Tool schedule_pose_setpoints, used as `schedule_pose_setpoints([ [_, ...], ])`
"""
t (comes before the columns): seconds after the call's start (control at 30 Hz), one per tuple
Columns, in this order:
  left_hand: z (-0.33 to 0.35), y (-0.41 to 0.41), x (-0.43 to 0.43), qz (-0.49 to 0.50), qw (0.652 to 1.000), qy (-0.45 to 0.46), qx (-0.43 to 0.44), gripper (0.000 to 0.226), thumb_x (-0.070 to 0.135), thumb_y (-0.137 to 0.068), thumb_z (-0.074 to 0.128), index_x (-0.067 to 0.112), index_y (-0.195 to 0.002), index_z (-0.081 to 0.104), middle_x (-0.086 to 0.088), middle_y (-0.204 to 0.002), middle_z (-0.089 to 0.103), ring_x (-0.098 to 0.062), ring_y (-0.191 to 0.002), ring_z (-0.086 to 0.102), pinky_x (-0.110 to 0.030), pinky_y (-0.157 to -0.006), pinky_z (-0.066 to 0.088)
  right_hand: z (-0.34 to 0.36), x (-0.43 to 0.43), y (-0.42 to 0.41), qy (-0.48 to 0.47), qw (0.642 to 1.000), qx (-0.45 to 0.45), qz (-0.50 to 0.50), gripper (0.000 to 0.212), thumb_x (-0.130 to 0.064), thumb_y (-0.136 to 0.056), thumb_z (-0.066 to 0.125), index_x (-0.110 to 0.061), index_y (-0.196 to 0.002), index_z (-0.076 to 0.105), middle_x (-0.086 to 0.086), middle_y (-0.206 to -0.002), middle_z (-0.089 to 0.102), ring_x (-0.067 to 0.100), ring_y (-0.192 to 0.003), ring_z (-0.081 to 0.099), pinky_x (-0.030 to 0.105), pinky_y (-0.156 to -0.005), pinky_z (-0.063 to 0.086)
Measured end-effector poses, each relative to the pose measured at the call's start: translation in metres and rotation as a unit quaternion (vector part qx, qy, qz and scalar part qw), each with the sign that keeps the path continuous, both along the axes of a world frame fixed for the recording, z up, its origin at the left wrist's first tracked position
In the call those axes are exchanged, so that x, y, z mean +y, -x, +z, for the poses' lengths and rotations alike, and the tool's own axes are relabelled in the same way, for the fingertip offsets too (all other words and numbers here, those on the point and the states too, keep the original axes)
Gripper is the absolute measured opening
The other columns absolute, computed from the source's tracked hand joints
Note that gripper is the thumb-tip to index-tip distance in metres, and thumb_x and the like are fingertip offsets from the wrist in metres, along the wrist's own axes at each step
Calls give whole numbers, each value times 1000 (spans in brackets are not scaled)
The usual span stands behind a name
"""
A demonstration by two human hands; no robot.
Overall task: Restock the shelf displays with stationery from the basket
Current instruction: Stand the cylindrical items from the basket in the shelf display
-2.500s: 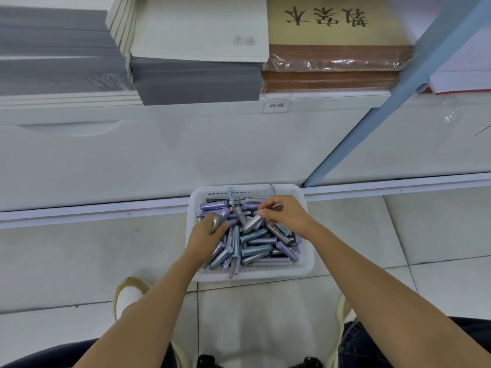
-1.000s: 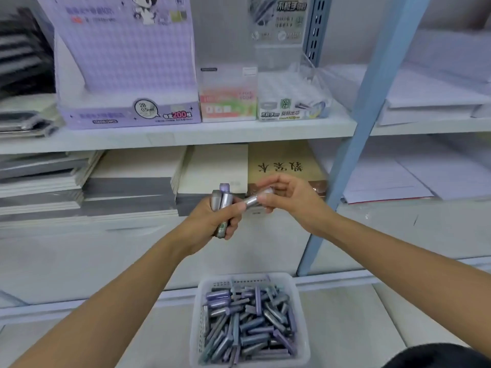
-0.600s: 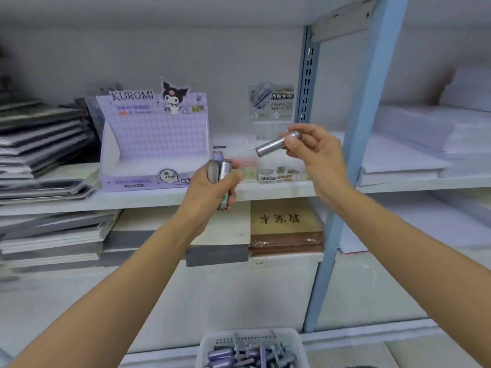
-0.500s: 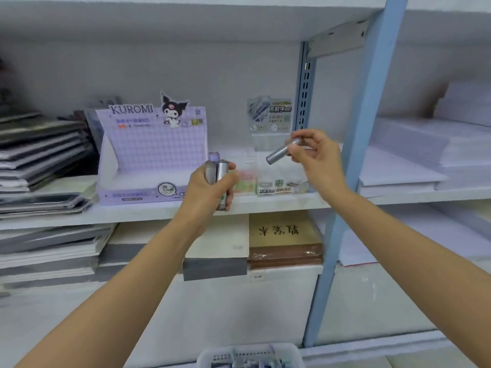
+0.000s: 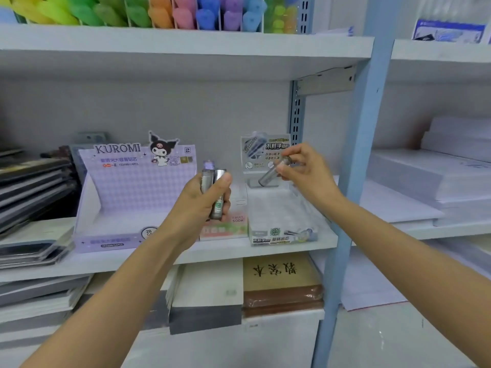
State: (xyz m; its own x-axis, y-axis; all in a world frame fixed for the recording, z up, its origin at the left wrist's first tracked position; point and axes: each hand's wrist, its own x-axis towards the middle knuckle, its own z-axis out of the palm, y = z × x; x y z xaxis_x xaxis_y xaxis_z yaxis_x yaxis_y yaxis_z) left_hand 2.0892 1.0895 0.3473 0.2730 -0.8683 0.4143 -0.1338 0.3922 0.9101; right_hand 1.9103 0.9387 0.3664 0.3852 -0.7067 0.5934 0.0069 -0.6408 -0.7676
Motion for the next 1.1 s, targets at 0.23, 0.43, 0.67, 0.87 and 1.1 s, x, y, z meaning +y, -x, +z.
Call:
schedule_pose_setpoints([
  [0.23,11,-10,-4,12,999,-5,36,23,37,-91,60,15,-91,53,4,-65,55,-12,-54,52,-24,-46,48,5,-34,-54,54,993,99,-22,24,1,-81,71,-5,-104,66,3,-91,64,19,-91,62,41,-83,57],
  [0.43,11,-16,-8,-1,998,-3,55,30,38,-85,64,12,-89,50,1,-66,53,-13,-53,51,-23,-40,40,-12,-53,-73,95,977,189,-28,26,-2,-81,72,-7,-107,66,-3,-90,62,12,-85,60,25,-84,51],
  [0.67,7,-26,-13,-38,998,-19,37,38,33,-78,71,12,-103,52,-3,-64,54,-14,-56,50,-23,-49,46,-14,-59,-73,114,968,222,-25,37,-8,-83,71,-10,-118,61,-4,-94,60,12,-84,60,18,-76,46],
  [0.87,2,-24,-15,-28,999,-17,0,44,32,-73,74,9,-102,50,-3,-61,55,-17,-52,47,-26,-49,45,-18,-55,-75,157,966,198,-59,14,-10,-85,71,-13,-96,64,-2,-90,64,14,-74,63,33,-79,56],
  [1.1,5,-16,-10,-11,1000,-23,-15,53,35,-69,75,4,-105,51,-6,-60,56,-16,-46,47,-24,-46,44,-15,-48,-65,172,947,257,-86,20,-21,-90,66,-14,-108,71,0,-96,62,13,-81,55,31,-78,50],
])
